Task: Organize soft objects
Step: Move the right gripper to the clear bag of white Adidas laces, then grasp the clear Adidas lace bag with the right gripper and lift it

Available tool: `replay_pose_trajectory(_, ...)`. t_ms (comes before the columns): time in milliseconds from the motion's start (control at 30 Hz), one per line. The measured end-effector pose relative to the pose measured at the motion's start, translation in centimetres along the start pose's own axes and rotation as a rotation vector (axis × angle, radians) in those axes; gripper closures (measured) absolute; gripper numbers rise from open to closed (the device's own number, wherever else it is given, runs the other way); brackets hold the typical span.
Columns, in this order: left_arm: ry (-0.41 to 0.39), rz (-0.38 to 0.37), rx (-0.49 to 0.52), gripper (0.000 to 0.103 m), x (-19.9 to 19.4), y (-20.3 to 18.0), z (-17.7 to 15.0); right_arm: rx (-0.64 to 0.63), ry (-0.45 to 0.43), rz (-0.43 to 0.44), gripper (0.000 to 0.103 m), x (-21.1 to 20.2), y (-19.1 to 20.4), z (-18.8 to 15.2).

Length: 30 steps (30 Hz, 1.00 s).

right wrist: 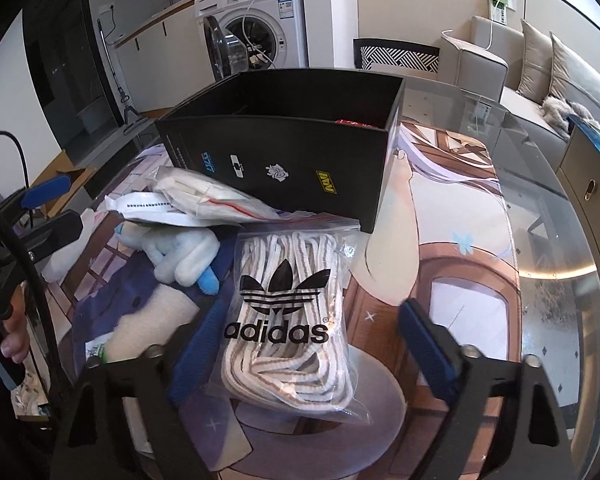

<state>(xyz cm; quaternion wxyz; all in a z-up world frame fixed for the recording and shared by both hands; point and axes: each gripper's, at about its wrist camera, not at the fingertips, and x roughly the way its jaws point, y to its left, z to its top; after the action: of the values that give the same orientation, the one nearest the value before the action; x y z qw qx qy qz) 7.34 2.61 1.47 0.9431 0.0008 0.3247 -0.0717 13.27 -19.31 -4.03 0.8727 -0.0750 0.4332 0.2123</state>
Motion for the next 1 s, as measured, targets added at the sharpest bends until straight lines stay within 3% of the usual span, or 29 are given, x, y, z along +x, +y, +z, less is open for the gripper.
replay_pose_trajectory(100,0.002,0.000,0.000,0.000,0.0,-0.1,-0.1,-0.012,-0.007,-0.001,0.027,-0.1,0.1,-0.4)
replay_pose_trajectory(233,0.003,-0.005,-0.002,0.000,-0.1,-0.2,-0.1,-0.024,-0.013,0.020,0.044,-0.7,0.3,-0.8)
replay_pose_trajectory(367,0.000,-0.010,-0.003,0.000,-0.2,-0.2,-0.1,-0.019,-0.021,0.035,0.051,-1.2,0.1,-1.1)
replay_pose_trajectory(1000,-0.010,-0.048,0.017,0.000,-1.6,-1.5,0.0,-0.007,-0.177,0.028,0.056,-8.2,-0.4,-2.9)
